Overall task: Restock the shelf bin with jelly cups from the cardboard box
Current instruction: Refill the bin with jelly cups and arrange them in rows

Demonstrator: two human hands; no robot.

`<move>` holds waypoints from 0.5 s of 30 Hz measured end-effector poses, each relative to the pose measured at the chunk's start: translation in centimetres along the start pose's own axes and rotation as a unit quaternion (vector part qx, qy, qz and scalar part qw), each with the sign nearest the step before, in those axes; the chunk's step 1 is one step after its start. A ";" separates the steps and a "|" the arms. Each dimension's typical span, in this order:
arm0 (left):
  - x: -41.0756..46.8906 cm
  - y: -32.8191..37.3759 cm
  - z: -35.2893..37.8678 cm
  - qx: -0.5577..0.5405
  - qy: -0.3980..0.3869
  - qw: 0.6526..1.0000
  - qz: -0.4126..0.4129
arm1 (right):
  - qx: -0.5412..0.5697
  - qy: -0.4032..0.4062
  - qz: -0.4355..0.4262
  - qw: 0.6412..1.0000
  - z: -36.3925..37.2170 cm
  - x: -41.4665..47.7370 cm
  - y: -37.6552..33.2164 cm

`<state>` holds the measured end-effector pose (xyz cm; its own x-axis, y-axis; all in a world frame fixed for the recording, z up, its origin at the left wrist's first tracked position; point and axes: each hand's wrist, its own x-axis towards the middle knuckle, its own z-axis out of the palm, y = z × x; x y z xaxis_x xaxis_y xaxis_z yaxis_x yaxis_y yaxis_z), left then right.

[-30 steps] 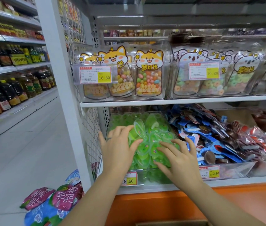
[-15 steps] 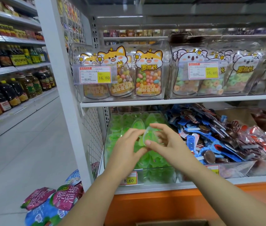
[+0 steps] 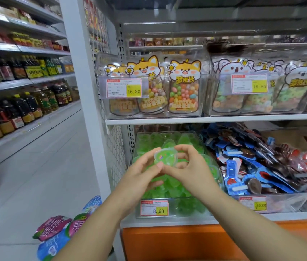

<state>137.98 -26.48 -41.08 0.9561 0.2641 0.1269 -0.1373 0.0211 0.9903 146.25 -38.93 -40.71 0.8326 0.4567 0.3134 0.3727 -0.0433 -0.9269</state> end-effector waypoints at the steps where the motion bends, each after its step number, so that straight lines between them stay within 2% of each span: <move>1: -0.2 -0.1 0.0 -0.018 0.007 1.000 -0.011 | 0.023 0.001 0.003 1.000 0.7 -0.3 0.0; 4: -0.5 -0.5 -0.3 -0.054 0.033 0.997 -0.038 | 0.008 -0.040 -0.008 0.999 1.9 -1.2 -0.2; 7: -0.4 -0.9 -1.9 0.009 0.072 0.996 -0.046 | -0.087 -0.081 -0.058 0.991 1.4 -1.2 -0.3; 11: -0.4 -0.9 -3.7 0.081 0.077 0.993 -0.047 | -0.227 -0.154 -0.187 0.943 0.3 -0.5 -0.5; 15: -0.2 -0.3 -4.1 0.132 0.069 0.989 -0.025 | -0.231 -0.199 -0.183 0.935 0.4 -0.1 -1.1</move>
<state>136.80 -22.59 -41.61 0.9131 0.3983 0.0869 -0.0016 -0.2096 0.9778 145.56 -38.55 -39.76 0.4307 0.8068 0.4045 0.8164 -0.1572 -0.5556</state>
